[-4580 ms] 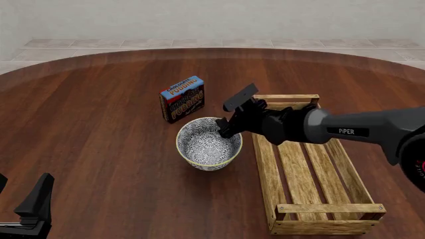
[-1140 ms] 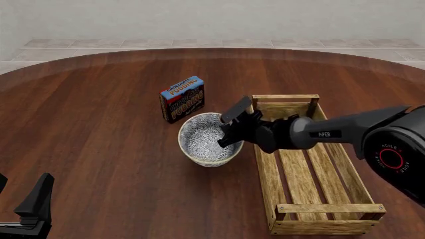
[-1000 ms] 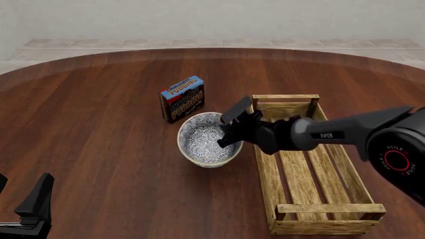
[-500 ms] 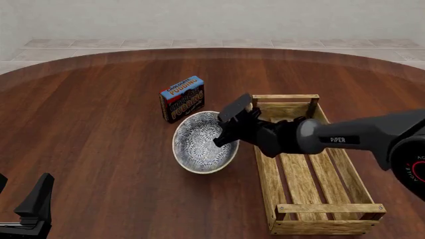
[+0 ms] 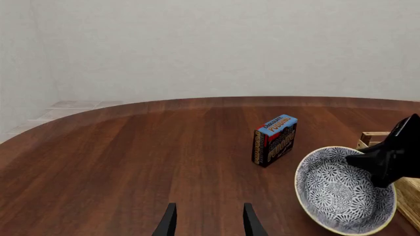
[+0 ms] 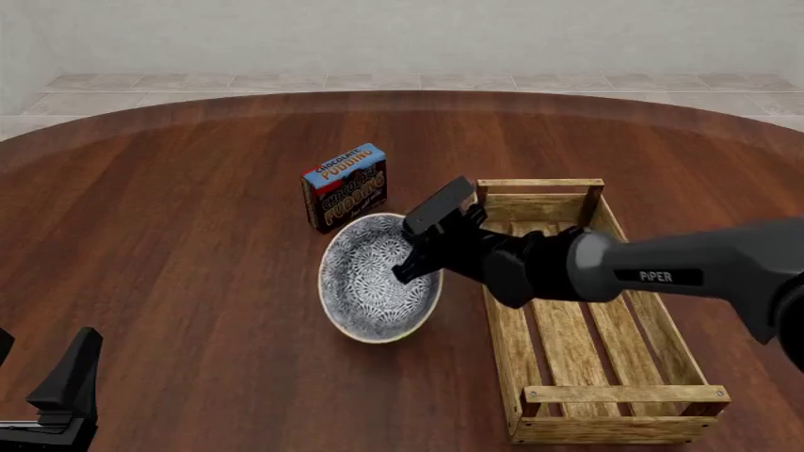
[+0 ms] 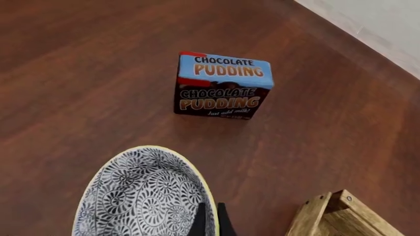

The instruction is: Pick up the bowl on the left and put it in the tray.

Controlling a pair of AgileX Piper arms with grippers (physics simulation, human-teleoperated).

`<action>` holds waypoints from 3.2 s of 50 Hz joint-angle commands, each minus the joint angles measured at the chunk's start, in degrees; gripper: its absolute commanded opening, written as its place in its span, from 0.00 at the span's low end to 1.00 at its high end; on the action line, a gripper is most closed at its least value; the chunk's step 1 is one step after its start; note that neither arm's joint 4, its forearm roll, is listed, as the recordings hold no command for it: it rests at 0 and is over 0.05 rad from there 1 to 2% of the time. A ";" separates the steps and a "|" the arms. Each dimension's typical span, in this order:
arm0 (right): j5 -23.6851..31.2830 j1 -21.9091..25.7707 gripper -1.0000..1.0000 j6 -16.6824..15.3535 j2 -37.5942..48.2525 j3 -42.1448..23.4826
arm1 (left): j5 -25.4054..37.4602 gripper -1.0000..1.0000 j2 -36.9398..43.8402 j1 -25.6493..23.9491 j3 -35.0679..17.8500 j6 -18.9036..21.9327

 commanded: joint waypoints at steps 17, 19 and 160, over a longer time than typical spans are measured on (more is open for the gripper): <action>-1.04 2.50 0.00 4.48 -3.48 5.17 | 0.00 1.00 0.00 0.00 0.00 0.00; -1.22 2.44 0.00 4.67 -3.46 5.23 | 0.00 1.00 0.00 0.00 0.00 0.00; 5.43 9.62 0.00 8.41 -46.30 15.06 | 0.00 1.00 0.00 0.00 0.00 0.00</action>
